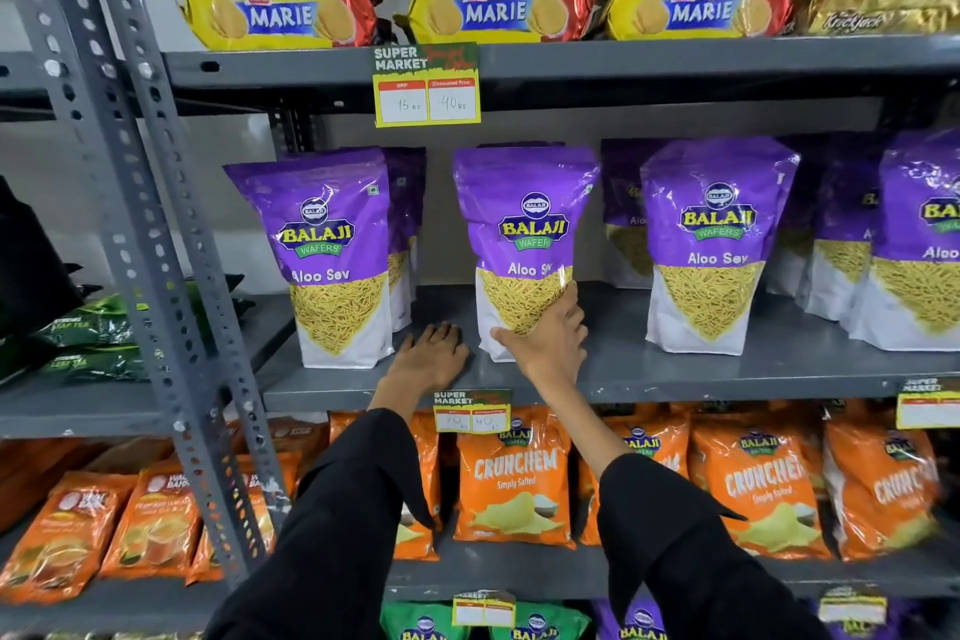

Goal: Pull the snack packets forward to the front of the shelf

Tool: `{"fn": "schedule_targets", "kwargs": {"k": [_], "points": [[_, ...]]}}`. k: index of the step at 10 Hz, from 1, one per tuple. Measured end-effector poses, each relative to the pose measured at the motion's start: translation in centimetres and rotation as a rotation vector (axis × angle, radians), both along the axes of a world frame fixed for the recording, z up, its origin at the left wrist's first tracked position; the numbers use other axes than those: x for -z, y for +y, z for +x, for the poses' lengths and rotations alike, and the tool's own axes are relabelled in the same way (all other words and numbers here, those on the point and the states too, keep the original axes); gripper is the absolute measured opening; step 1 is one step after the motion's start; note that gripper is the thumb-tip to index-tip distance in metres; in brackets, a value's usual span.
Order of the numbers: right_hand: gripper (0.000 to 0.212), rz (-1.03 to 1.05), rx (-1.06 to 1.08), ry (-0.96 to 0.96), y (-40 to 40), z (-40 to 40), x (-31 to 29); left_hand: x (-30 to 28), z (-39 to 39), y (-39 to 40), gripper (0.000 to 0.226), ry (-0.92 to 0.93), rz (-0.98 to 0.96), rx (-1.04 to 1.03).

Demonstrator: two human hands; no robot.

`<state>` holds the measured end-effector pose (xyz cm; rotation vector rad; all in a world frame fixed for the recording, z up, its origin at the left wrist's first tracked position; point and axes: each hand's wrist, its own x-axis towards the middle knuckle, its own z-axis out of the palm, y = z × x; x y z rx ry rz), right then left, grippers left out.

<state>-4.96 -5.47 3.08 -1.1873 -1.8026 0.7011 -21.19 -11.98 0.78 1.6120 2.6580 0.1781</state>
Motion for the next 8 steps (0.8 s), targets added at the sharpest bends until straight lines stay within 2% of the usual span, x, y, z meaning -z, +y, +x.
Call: {"fn": "schedule_targets", "kwargs": {"k": [6, 7, 8], "points": [[0.135, 0.038, 0.009, -0.046, -0.5, 0.5, 0.9, 0.3, 0.3, -0.2, 0.057, 0.013, 0.077, 0.015], [0.117, 0.179, 0.022, 0.065, -2.2, 2.4, 1.2, -0.1, 0.6, -0.8, 0.058, -0.015, 0.227, -0.017], [0.076, 0.296, -0.038, 0.293, -5.7, 7.8, 8.5, 0.8, 2.3, -1.9, 0.061, 0.136, 0.486, -0.005]]}}
